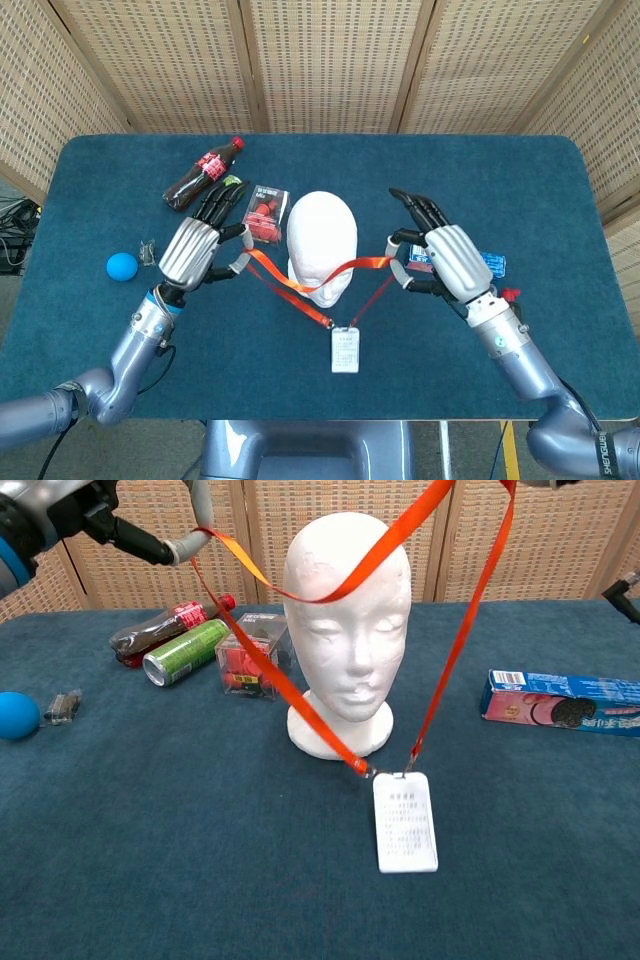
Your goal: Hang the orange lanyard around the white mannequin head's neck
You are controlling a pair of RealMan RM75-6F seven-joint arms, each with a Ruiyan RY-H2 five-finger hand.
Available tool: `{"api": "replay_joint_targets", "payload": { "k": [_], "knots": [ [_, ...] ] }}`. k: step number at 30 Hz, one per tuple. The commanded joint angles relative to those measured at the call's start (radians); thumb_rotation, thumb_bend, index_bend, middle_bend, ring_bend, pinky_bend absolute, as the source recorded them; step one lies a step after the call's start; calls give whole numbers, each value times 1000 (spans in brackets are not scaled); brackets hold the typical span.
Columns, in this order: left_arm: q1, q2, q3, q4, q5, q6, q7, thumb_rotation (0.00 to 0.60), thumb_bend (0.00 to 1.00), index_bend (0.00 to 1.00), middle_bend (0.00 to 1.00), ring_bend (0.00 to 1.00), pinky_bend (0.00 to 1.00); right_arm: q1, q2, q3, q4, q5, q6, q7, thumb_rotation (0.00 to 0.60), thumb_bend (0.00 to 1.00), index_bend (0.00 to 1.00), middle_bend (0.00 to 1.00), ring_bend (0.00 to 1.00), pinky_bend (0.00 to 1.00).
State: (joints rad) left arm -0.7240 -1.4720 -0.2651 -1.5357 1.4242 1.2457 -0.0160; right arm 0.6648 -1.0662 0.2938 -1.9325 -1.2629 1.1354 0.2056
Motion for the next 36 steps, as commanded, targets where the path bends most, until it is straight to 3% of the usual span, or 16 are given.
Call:
{"api": "replay_joint_targets", "payload": {
  "k": [1,11,19,23,25,26,27,29,30,32,36],
  "knots": [
    [-38,40,-80,-65,-153,-95,76,600,499,704,0,0,0,43,39,99,-43,193,-70,37,600,688,728,13,0,0],
    [-92,35,-162,-32,-366,-168,143,600,498,710,0,0,0,102,53,197,23,481,-196,117,600,687,729,17,0,0],
    [-157,-8,-184,83,-554,-270,193,600,500,664,0,0,0,223,-37,165,239,721,-306,18,600,685,728,17,0,0],
    [-176,-28,-181,140,-575,-300,183,600,498,623,0,0,0,256,-80,150,319,766,-332,-14,600,685,727,17,0,0],
    [-190,-47,-172,189,-575,-324,172,600,477,508,0,0,0,277,-112,135,384,787,-354,-36,600,685,721,17,0,0],
    [-193,-53,-170,202,-573,-331,166,600,394,335,0,0,0,281,-120,133,400,791,-359,-40,600,680,704,17,0,0],
    [-196,-60,-166,221,-571,-343,156,600,250,164,0,0,0,287,-133,130,422,793,-364,-44,600,647,651,17,0,0],
    [-203,-76,-153,265,-562,-368,140,600,36,1,0,0,0,298,-159,110,476,775,-382,-68,600,559,527,12,0,0],
    [-205,-90,-156,286,-558,-376,113,600,0,0,0,0,0,302,-180,100,514,756,-374,-82,600,450,394,7,0,0],
    [-206,-109,-160,316,-539,-375,71,600,0,0,0,0,0,302,-211,99,557,729,-359,-81,600,285,225,0,0,0],
    [-207,-127,-156,357,-496,-365,28,600,0,0,0,0,0,298,-236,104,595,708,-359,-72,600,53,121,0,0,0]
  ]
}}
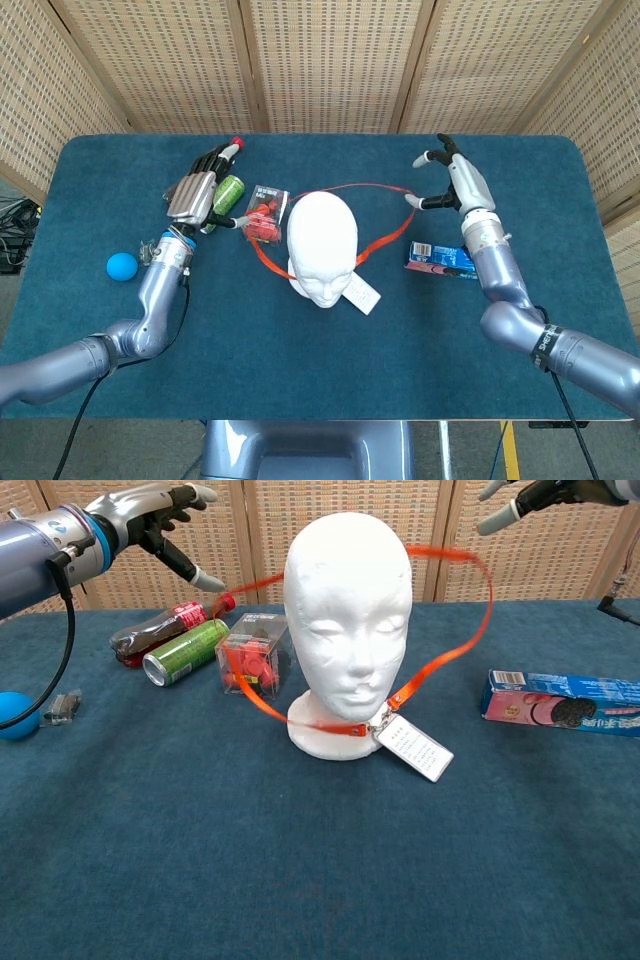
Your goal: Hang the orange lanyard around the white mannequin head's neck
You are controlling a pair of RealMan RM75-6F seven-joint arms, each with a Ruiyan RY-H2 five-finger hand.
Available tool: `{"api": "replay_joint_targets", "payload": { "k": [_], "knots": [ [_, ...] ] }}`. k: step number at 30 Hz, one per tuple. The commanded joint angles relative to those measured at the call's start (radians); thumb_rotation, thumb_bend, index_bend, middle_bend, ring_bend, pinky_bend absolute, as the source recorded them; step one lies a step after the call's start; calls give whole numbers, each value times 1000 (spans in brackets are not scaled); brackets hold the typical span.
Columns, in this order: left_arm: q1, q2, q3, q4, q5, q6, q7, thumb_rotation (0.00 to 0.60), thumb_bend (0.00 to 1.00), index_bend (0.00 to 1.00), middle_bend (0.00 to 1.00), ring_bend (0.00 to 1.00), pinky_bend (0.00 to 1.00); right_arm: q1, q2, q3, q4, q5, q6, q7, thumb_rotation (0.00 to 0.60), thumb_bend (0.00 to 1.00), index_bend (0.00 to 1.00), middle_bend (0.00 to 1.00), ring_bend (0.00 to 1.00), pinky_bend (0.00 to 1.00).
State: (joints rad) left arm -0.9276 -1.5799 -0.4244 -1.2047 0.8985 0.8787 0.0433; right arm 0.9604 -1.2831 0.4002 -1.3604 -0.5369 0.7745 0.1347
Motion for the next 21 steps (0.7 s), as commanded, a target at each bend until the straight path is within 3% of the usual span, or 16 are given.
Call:
{"api": "replay_joint_targets", "payload": {
  "k": [1,10,21],
  "knots": [
    [-3,-23,4,33,42,8,-42,600,0,0,0,0,0,0,-24,0,29,-25,4,1,600,29,119,0,0,0],
    [37,23,23,-8,139,74,-95,600,0,0,0,0,0,-38,-1,3,-3,-141,89,-30,600,0,119,0,0,0],
    [224,224,118,-235,289,311,-34,600,0,0,0,0,0,-223,142,-48,-158,-396,325,-9,600,0,118,2,0,0]
  ]
}}
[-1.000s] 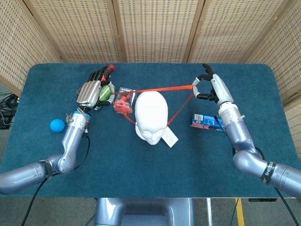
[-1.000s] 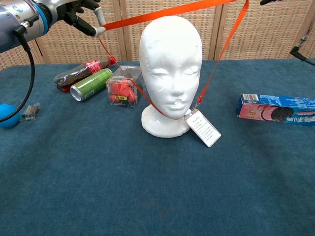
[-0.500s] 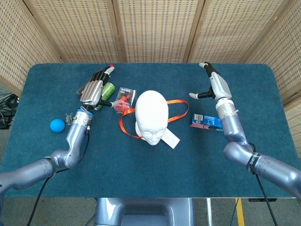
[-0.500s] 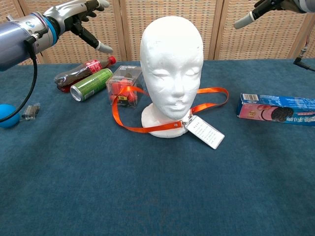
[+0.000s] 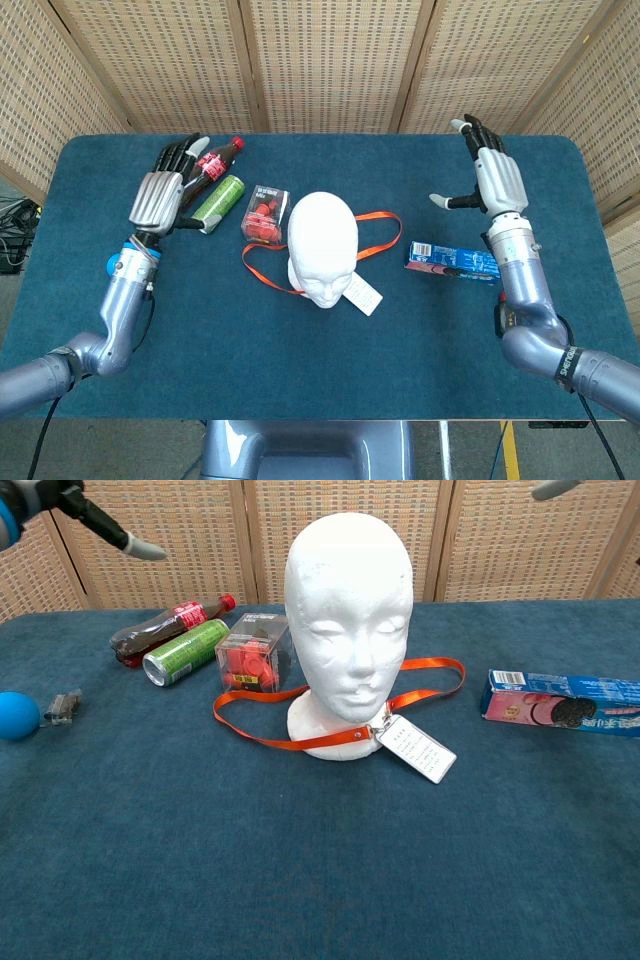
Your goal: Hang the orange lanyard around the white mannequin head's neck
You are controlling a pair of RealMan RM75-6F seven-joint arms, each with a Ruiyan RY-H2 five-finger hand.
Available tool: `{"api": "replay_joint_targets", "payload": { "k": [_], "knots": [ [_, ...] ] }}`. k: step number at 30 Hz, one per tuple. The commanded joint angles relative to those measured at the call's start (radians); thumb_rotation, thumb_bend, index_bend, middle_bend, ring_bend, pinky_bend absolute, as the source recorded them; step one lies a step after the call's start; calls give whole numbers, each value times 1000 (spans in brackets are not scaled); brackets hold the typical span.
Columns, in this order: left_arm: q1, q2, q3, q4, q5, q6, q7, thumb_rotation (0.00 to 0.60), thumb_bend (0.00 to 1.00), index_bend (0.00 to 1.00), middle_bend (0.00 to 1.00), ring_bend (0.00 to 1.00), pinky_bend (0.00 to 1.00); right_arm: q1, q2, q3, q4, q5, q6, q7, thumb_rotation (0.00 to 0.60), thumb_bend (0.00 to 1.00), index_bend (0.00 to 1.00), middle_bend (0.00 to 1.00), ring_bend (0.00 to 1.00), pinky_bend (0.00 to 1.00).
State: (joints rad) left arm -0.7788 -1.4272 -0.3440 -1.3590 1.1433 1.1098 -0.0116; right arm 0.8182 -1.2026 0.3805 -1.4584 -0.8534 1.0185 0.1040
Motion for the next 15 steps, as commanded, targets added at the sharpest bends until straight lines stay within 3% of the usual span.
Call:
{"api": "replay_joint_targets", "payload": {
  "k": [1,4,7,9,11,15],
  "knots": [
    [98,91,48,-105,53,104,25,600,0,0,0,0,0,-99,74,-35,-75,-94,95,30,600,0,118,11,0,0],
    [182,159,93,-193,78,182,53,600,0,0,0,0,0,-167,123,-69,-124,-141,127,56,600,20,117,143,16,0],
    [278,238,157,-303,91,260,126,600,0,0,0,0,0,-234,164,-125,-170,-215,153,69,600,195,99,403,223,79],
    [334,279,198,-368,96,306,180,600,0,0,0,0,0,-265,175,-159,-185,-261,169,59,600,338,71,591,412,368],
    [378,304,236,-416,102,339,219,600,0,0,0,0,0,-286,179,-193,-197,-297,170,50,600,466,60,706,517,608],
    [472,329,316,-481,148,422,265,600,0,0,0,0,0,-321,169,-263,-214,-360,159,10,600,607,59,774,624,845]
  ]
}}
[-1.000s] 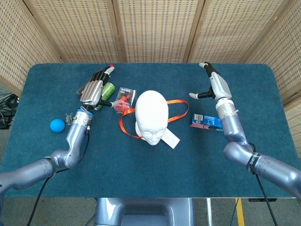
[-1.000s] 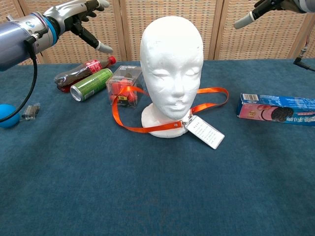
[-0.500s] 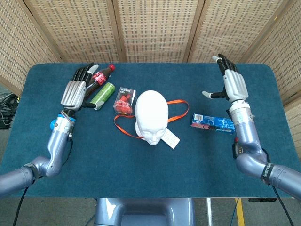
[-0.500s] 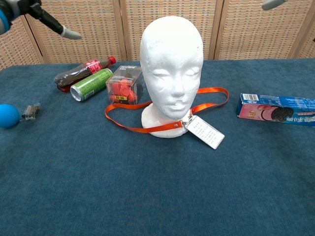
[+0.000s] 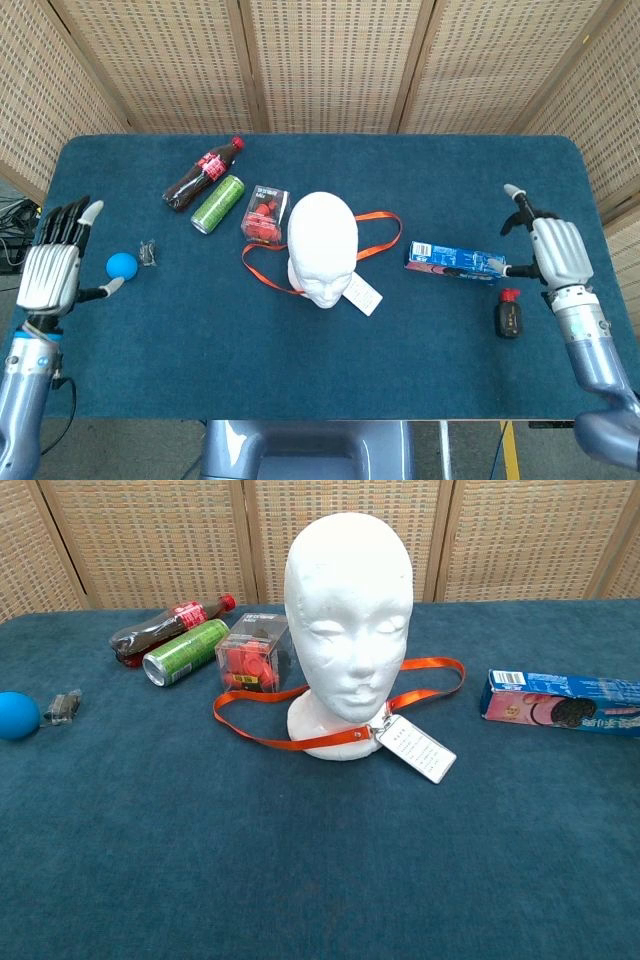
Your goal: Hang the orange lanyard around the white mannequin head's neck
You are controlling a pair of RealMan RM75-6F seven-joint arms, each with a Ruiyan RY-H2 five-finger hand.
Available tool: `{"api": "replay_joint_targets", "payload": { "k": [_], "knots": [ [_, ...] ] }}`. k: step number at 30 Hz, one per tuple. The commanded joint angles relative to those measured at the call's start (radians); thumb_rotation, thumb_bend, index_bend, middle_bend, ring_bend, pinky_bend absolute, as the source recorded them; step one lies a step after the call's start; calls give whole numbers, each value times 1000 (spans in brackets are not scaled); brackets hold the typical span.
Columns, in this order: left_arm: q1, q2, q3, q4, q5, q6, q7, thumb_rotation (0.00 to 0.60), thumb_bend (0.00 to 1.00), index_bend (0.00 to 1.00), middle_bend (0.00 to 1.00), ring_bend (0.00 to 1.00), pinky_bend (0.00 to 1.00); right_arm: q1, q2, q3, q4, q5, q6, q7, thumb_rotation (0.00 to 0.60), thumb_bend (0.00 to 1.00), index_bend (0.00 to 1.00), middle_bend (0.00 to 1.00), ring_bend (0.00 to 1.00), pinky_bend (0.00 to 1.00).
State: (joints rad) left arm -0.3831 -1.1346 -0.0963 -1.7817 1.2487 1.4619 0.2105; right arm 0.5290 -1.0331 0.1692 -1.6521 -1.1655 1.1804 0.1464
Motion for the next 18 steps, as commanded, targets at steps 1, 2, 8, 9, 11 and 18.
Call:
{"api": "replay_joint_targets", "payload": {
  "k": [1,2,8,9,11,18],
  "knots": [
    [100,42,87,-68,54,88,52,600,0,0,0,0,0,-36,-5,-70,-25,-66,-15,-42,600,618,59,774,632,862],
    [112,45,96,-73,61,97,55,600,0,0,0,0,0,-38,-8,-79,-27,-76,-23,-46,600,631,60,774,640,878],
    [171,96,130,-141,50,113,87,600,0,0,0,0,0,-19,-54,-142,-33,-136,-120,-127,600,664,97,775,650,897],
    [173,100,130,-143,53,111,89,600,0,0,0,0,0,-12,-70,-146,-35,-140,-135,-150,600,665,106,775,650,898],
    [175,102,126,-139,56,105,87,600,0,0,0,0,0,2,-100,-151,-40,-140,-161,-189,600,666,118,775,650,898],
    [166,100,107,-119,45,50,58,600,0,0,0,0,0,61,-247,-137,-17,-62,-255,-327,600,674,131,778,650,898]
  ]
}}
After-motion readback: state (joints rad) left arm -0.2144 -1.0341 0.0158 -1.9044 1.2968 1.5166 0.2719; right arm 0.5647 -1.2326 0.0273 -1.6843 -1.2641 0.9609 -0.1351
